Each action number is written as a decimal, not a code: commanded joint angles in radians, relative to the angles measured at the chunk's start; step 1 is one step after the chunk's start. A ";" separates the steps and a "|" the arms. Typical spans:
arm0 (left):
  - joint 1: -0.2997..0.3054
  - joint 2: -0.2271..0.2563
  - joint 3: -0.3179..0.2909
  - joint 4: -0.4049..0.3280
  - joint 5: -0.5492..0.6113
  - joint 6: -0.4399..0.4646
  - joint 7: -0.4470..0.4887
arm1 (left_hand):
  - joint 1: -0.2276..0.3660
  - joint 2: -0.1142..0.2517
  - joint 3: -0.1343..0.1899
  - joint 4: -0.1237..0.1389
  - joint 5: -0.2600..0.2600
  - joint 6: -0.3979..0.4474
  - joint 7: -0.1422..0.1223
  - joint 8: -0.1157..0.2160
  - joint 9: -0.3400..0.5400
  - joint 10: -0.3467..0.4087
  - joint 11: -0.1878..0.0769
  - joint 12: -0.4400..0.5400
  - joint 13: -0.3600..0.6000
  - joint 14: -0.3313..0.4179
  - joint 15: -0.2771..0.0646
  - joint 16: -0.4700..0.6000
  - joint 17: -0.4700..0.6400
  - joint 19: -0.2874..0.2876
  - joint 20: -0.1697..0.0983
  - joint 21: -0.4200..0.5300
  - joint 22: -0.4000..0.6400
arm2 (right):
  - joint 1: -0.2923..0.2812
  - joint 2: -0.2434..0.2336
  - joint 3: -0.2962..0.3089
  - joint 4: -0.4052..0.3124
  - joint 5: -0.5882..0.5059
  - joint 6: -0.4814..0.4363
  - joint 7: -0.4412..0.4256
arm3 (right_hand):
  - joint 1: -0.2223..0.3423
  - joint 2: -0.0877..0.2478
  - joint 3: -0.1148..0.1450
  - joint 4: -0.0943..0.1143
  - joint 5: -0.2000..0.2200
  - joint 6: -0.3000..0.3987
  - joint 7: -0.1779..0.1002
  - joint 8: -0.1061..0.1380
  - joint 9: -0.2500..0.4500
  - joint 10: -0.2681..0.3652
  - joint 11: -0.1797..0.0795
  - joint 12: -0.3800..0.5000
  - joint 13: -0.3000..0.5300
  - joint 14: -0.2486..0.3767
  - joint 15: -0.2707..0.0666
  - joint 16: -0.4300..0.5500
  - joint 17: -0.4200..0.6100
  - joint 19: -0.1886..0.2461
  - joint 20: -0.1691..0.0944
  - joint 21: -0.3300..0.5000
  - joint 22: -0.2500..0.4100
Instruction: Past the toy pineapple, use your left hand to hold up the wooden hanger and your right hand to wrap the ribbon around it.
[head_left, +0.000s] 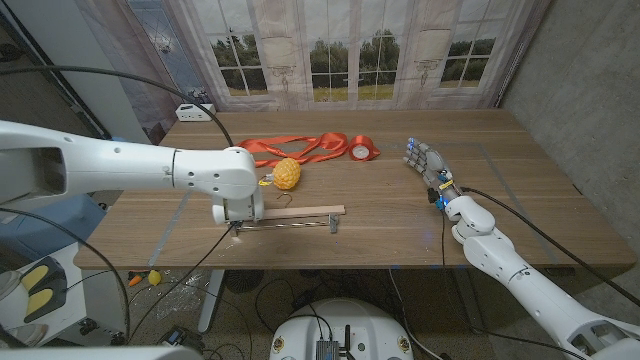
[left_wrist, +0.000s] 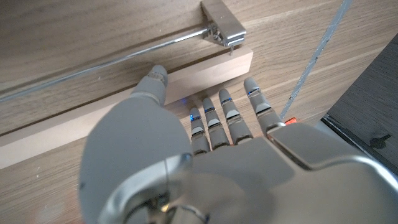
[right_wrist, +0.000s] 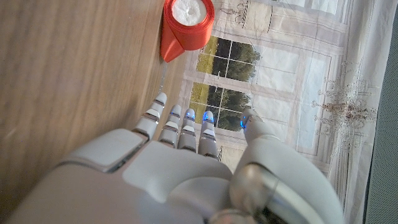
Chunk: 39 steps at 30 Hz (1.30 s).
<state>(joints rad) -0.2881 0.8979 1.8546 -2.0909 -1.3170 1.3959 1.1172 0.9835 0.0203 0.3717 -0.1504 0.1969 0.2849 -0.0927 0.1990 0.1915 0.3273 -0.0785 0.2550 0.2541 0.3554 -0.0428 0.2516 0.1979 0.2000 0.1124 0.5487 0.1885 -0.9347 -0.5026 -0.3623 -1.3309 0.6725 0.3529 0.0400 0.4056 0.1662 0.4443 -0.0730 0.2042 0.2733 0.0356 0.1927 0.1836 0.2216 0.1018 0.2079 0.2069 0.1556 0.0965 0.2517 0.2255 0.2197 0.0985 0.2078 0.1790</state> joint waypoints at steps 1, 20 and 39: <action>0.028 -0.028 0.014 0.034 0.053 0.000 0.000 | 0.033 0.014 -0.003 -0.006 0.002 0.024 -0.006 0.008 0.001 0.034 -0.010 0.010 0.003 0.029 -0.082 0.009 0.004 0.024 -0.013 0.006 0.004 | -0.013 0.003 -0.001 -0.010 -0.010 0.001 -0.022 | -0.012 -0.002 -0.003 0.001 0.001 0.009 -0.002 0.004 0.004 0.008 0.004 0.008 0.003 0.009 0.000 0.006 0.006 0.006 0.008 0.008 0.005; 0.305 0.033 -0.171 0.002 0.639 0.000 -0.303 | 0.195 0.114 0.073 -0.007 -0.018 0.479 0.045 0.100 0.001 0.363 -0.014 0.086 -0.011 0.409 -0.159 0.083 -0.008 0.399 -0.168 0.169 -0.011 | -0.056 -0.022 0.005 -0.073 -0.051 -0.003 -0.091 | -0.016 -0.004 -0.008 0.001 0.000 0.014 -0.002 0.005 0.004 0.015 0.007 0.009 0.003 0.014 0.002 0.007 0.007 0.008 0.011 0.009 0.006; 0.473 0.033 -0.223 0.027 1.109 -0.082 -0.560 | 0.159 0.098 0.032 -0.012 0.000 0.365 0.079 0.036 0.007 0.329 0.009 0.036 0.009 0.388 -0.127 0.046 0.014 0.397 -0.156 0.131 -0.013 | -0.090 -0.034 0.012 -0.121 -0.072 -0.011 -0.140 | -0.020 -0.003 -0.010 0.002 -0.001 0.020 -0.001 0.006 0.004 0.025 0.004 0.011 0.003 0.021 0.005 0.010 0.008 0.009 0.013 0.008 0.006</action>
<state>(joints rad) 0.0517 0.9228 1.6792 -2.0819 -0.5396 1.3974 0.7258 1.0902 0.0947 0.3770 -0.1581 0.1922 0.5618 -0.0016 0.2144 0.1852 0.5553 -0.0189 0.2690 0.2501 0.6715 -0.0576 0.2679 0.2014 0.5538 -0.0293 0.6629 0.1685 -1.0063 -0.5310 -0.3531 -1.4264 0.6126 0.3457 -0.0738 0.3910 0.1621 0.4361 -0.0728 0.2042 0.2877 0.0357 0.1927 0.1836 0.2395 0.1055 0.2153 0.2068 0.1669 0.1006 0.2555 0.2302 0.2251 0.1039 0.2078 0.1789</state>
